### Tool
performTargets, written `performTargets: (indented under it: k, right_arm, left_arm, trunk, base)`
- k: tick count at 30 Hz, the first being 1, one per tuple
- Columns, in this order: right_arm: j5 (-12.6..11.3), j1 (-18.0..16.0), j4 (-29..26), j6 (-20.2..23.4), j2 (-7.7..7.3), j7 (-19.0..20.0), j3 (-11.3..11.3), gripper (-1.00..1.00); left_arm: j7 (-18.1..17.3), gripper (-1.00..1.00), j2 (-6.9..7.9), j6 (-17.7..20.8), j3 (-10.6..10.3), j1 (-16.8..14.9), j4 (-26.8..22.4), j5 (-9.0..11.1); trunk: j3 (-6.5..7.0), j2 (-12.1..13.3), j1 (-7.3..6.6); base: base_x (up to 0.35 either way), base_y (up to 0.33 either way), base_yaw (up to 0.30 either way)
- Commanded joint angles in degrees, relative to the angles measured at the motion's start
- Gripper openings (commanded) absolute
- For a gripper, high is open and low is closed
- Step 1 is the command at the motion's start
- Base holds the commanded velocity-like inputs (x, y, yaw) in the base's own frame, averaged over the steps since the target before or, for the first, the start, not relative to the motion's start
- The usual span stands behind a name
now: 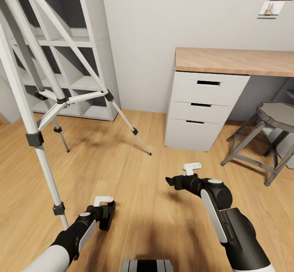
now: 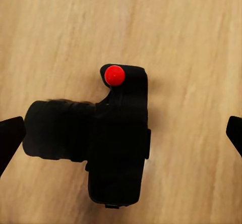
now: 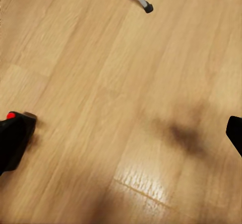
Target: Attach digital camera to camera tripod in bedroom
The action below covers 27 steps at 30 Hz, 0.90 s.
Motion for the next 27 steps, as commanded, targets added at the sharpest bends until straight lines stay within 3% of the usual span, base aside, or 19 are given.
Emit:
performTargets:
  k: [1, 5, 27]
  right_arm:
    - [-0.16, -0.04, -0.04, 0.24, -0.01, -0.02, 0.21, 1.00]
    - [-0.14, -0.06, -0.04, 0.24, -0.08, -0.02, 1.29, 1.00]
    - [-0.16, -0.04, -0.04, 0.24, -0.15, -0.03, 2.25, 1.00]
  left_arm:
    - [0.20, 1.00, 0.09, 0.21, -0.44, 0.01, -0.10, 0.58]
    - [0.10, 1.00, 0.11, -0.01, -0.47, 0.12, -0.06, 0.55]
    - [-0.03, 1.00, 0.11, -0.17, -0.52, 0.20, 0.06, 0.61]
  trunk:
    - [-0.04, -0.02, -0.01]
    - [-0.04, -0.02, -0.01]
    - [-4.92, -0.31, 0.56]
  base:
    - [0.000, 0.000, 0.000]
    - [0.000, 0.000, 0.000]
    - [0.000, 0.000, 0.000]
